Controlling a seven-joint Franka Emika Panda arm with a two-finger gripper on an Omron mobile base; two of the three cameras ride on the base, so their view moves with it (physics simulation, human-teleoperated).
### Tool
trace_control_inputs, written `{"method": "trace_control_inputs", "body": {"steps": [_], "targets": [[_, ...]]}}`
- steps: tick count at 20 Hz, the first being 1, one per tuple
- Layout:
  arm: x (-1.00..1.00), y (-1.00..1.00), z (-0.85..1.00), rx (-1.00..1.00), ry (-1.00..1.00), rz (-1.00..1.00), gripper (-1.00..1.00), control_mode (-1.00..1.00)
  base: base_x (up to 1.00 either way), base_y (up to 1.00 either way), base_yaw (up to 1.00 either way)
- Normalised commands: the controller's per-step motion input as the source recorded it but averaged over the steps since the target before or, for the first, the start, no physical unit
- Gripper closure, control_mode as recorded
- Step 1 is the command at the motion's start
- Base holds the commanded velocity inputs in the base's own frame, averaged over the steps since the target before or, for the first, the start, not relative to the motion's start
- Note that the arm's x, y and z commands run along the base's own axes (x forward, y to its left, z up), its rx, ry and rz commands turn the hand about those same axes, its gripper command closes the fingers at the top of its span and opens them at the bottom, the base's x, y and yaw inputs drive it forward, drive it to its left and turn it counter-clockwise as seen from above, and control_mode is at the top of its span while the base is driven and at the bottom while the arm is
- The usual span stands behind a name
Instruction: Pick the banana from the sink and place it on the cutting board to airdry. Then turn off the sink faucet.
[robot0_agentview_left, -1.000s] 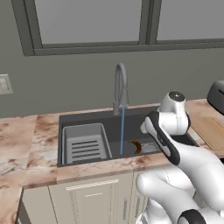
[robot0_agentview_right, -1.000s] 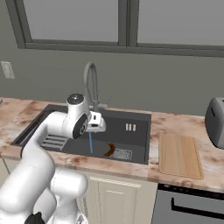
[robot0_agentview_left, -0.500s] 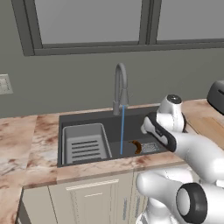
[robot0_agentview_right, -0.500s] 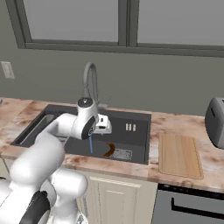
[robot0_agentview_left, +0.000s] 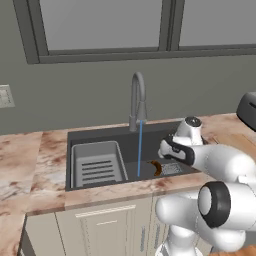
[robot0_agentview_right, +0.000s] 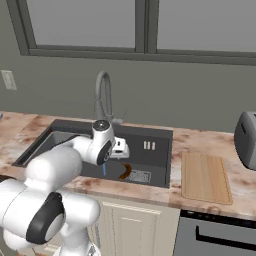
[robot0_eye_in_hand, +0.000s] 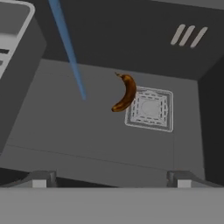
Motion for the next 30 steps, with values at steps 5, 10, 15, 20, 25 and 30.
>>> {"method": "trace_control_inputs", "body": {"steps": [5, 10, 15, 20, 25, 30], "targets": [[0.09, 0.0, -0.28, 0.0, 0.0, -0.06, -1.0, -1.0, 0.0, 0.0, 0.0], [0.13, 0.0, -0.22, 0.0, 0.0, -0.06, -1.0, -1.0, 0.0, 0.0, 0.0], [0.15, 0.0, -0.22, 0.0, 0.0, 0.0, -1.0, -1.0, 0.0, 0.0, 0.0], [0.19, 0.0, -0.27, 0.0, 0.0, 0.0, -1.0, -1.0, 0.0, 0.0, 0.0], [0.21, 0.0, -0.28, 0.0, 0.0, 0.0, -1.0, -1.0, 0.0, 0.0, 0.0], [0.15, -0.02, -0.27, 0.0, 0.0, 0.0, -1.0, -1.0, 0.0, 0.0, 0.0]]}}
